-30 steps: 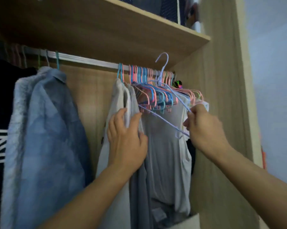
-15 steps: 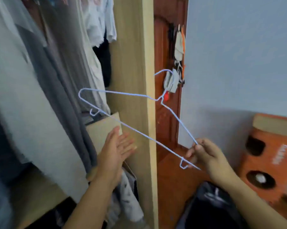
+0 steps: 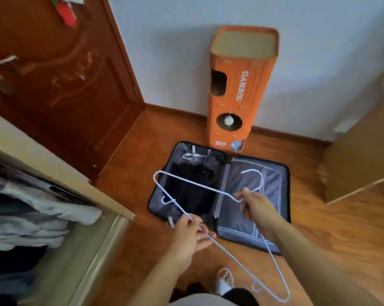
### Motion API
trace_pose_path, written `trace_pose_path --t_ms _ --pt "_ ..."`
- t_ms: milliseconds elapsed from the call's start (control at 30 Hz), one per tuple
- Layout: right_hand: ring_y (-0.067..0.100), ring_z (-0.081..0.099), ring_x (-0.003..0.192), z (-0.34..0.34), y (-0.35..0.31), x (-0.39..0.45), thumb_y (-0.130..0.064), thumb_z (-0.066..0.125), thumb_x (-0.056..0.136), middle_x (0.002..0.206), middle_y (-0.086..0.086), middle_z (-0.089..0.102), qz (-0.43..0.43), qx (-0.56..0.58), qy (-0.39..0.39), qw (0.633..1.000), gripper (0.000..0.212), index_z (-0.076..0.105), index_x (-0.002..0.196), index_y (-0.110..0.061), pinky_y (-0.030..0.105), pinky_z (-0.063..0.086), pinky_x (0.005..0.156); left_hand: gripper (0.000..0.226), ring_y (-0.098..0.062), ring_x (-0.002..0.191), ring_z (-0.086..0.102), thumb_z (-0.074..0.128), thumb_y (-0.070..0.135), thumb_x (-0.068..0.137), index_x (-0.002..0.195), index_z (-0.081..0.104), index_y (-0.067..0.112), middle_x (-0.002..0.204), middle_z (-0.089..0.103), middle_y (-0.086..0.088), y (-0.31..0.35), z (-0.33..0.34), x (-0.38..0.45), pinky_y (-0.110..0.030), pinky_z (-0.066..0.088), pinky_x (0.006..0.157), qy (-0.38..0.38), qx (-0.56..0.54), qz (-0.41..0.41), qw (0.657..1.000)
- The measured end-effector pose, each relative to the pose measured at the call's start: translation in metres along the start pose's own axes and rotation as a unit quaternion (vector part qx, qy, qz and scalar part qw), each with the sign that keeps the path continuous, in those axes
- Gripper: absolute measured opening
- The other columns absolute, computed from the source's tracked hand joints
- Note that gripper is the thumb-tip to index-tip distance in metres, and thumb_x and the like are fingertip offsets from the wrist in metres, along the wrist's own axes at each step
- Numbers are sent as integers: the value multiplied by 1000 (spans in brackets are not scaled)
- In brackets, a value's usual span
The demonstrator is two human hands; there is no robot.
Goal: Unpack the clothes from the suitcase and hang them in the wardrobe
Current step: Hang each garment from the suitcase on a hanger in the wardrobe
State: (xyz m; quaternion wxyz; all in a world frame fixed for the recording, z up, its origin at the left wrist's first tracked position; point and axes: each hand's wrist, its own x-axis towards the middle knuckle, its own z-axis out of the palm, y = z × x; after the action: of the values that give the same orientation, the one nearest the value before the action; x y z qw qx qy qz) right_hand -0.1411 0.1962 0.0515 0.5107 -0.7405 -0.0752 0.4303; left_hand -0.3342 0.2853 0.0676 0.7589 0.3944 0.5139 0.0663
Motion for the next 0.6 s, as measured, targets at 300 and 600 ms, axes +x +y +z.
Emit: trace_pose_path --t_ms 300,600 --pt "19 49 54 -77 22 107 -24 51 100 58 6 58 69 -35 166 983 35 66 71 -11 33 37 56 15 -19 75 70 44 19 108 105 58 14 85 72 -3 -16 55 113 -27 54 69 -101 143 -148 973" --pt "16 63 62 -31 189 325 -14 53 100 75 8 69 110 -6 236 966 20 63 83 -13 22 46 54 19 -17 78 57 43 8 104 92 57 12 80 57 -2 -147 -55 399 -25 44 73 -68 431 -192 879"
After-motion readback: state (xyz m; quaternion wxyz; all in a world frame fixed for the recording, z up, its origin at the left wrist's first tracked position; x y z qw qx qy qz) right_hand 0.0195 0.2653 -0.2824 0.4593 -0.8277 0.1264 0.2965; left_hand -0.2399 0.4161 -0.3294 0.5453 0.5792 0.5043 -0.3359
